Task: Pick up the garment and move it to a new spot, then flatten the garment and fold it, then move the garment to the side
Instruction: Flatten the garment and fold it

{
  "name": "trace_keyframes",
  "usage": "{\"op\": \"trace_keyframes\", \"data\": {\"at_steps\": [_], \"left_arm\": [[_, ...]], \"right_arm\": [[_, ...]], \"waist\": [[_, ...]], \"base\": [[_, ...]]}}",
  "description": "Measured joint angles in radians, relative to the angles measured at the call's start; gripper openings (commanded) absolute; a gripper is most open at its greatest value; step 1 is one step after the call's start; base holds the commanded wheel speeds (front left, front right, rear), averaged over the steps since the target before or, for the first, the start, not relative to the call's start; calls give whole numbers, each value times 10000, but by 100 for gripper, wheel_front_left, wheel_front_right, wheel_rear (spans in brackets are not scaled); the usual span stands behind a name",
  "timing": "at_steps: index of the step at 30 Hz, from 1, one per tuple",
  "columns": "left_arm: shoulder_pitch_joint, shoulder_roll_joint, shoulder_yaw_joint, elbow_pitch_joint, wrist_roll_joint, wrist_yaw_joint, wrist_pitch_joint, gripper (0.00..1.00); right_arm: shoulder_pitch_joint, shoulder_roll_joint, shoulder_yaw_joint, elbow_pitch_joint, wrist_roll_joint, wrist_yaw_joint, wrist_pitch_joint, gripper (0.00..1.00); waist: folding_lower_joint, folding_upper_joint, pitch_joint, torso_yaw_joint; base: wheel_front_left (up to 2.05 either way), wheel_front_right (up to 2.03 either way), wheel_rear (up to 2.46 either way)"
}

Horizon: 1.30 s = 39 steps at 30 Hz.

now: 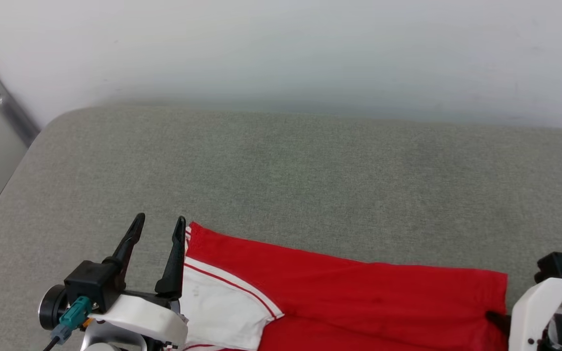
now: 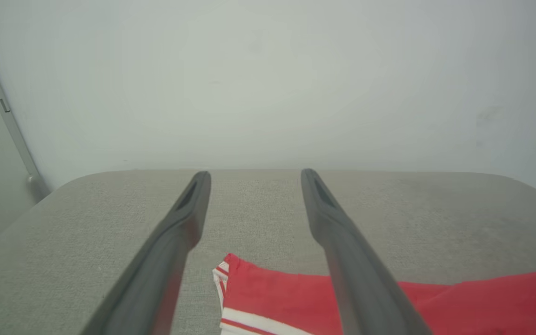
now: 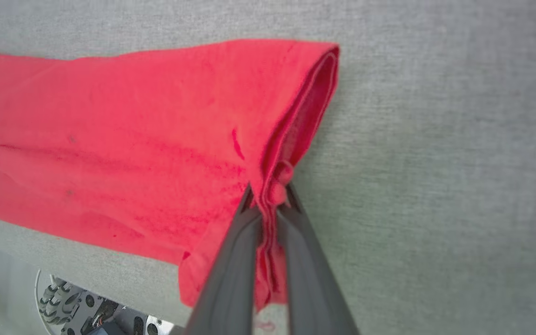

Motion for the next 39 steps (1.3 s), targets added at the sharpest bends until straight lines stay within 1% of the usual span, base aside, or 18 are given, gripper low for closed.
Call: {"op": "trace_keyframes", "data": {"at_steps": [3, 5, 8, 13, 15, 17, 18, 19, 21, 22, 25, 28, 30, 33, 39], "left_arm": [[133, -13, -13, -75, 10, 130, 4, 100], [203, -13, -10, -115, 10, 186, 17, 100], [348, -12, 0, -150, -2, 291, 36, 100], [363, -123, 10, -226, -90, 268, 29, 100], [362, -127, 31, -171, -90, 247, 6, 100], [354, -128, 56, -102, -90, 171, -4, 100], [353, -136, 75, -46, -90, 157, -8, 100], [353, -136, 75, -46, -90, 157, -8, 100], [351, -138, 73, 25, -90, 109, -15, 100], [347, -144, 67, 46, -90, 100, -17, 100], [328, -209, 10, 77, -90, 23, -17, 100], [285, -244, -96, 109, -88, -13, -10, 100], [229, -244, -148, 151, -86, -63, 4, 100], [163, -242, -201, 190, -54, -90, 81, 100], [19, -219, -314, 257, -17, -161, 255, 100]], "right_arm": [[-6, -201, -454, -2, 29, 0, 56, 0], [-13, -299, -945, 38, 23, 0, 117, 0], [-23, -424, -1787, 67, -309, -2, 267, 0], [-142, -259, -3421, -176, -740, -2, 731, 0], [-234, 46, -3862, -301, -637, -2, 1099, 0], [-439, 598, -4167, -424, -121, -2, 1613, 0], [-641, 1175, -4314, -581, 449, -2, 2242, 0], [-641, 1175, -4314, -581, 449, -2, 2242, 0], [-852, 1567, -4412, -748, 1308, -2, 2698, 0], [-961, 1662, -4431, -773, 1774, -2, 2995, 0], [-971, 1806, -4165, -656, 2949, -2, 3605, 0], [-903, 1808, -3239, 27, 4800, -2, 3586, 0], [-788, 1827, -2422, 307, 5649, -2, 3214, 0], [-732, 1824, -1126, 596, 6558, -2, 2485, 0], [-974, 1829, 1615, 1028, 7265, -2, 746, 0]], "waist": [[0, 0, -174, -165], [0, 0, -261, -291], [0, 0, -340, -482], [0, 0, -349, -675], [0, 0, -324, -736], [0, 0, -299, -788], [0, 0, -288, -825], [0, 0, -288, -825], [0, 0, -295, -834], [0, 0, -303, -832], [-1, 0, -345, -779], [0, 0, -380, -668], [0, 0, -399, -565], [0, 0, -412, -411], [0, 0, -347, -88]], "base": [[0, 0, 0], [0, 0, 0], [0, 0, 0], [0, 0, 0], [0, 0, 0], [0, 0, 0], [0, 0, 0], [0, 0, 0], [0, 0, 0], [0, 0, 0], [0, 0, 0], [0, 0, 0], [0, 0, 0], [0, 0, 0], [0, 0, 0]]}}
